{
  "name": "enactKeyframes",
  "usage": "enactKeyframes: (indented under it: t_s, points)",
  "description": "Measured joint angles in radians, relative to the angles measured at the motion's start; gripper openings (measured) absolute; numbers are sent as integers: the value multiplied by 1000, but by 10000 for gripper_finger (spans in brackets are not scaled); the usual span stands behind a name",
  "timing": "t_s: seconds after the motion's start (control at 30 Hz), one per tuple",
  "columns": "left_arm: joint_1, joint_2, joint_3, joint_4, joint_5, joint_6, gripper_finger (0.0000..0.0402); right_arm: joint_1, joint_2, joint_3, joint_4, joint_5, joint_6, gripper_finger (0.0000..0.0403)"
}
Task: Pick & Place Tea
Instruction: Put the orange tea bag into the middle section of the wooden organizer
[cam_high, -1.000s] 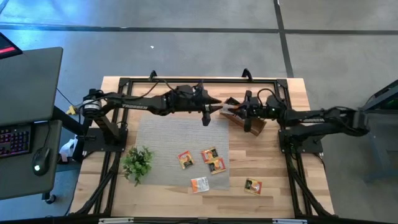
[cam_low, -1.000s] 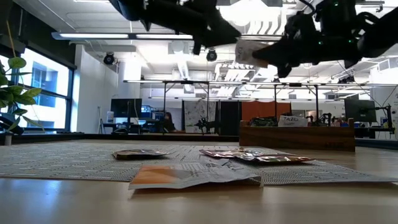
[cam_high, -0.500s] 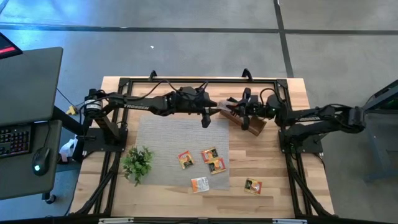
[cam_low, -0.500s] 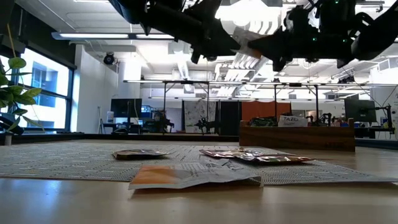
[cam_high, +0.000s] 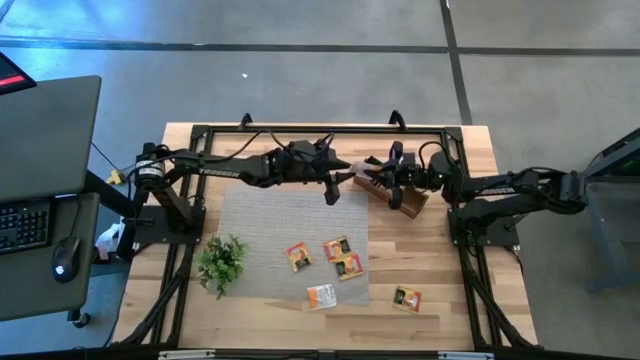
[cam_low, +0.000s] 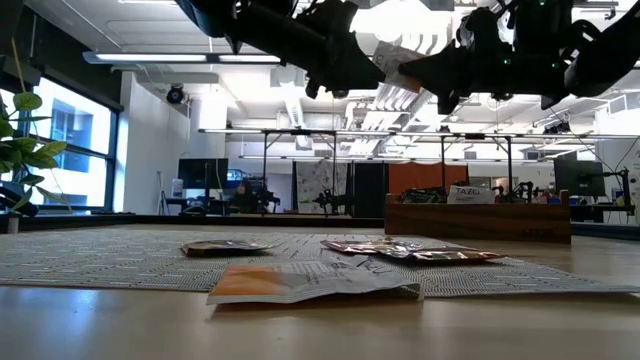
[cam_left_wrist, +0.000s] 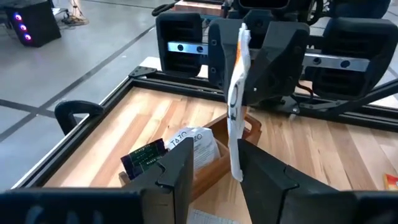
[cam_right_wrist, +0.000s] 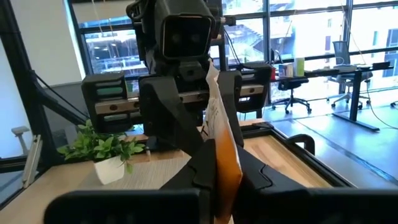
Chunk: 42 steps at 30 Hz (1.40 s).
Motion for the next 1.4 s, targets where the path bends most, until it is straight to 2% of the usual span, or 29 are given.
enactKeyframes:
  t_s: [0.13,0.27,0.33,0.43,0.7,0.97,1.13,1.27,1.4]
  points:
    - [2,0,0,-1,5,-6,97,0,0,0,0,3,0,8]
    - [2,0,0,0,9,-5,26,0,0,0,-1,11,0,15]
    - [2,0,0,-1,8,-6,8,0,0,0,-10,30,0,21]
    - [2,0,0,-1,7,-3,16,0,0,0,-30,51,-3,22]
    - [2,0,0,-15,7,-3,3,0,0,1,-49,55,-56,18]
    - [2,0,0,-47,4,-3,1,-1,0,1,-97,68,-47,95]
    - [3,0,0,-110,4,-3,0,-3,0,1,-113,152,-50,141]
    - [3,0,0,-171,16,-3,0,-16,0,1,-134,153,-87,161]
    - [4,0,0,-181,88,1,0,-21,0,1,-135,142,-70,164]
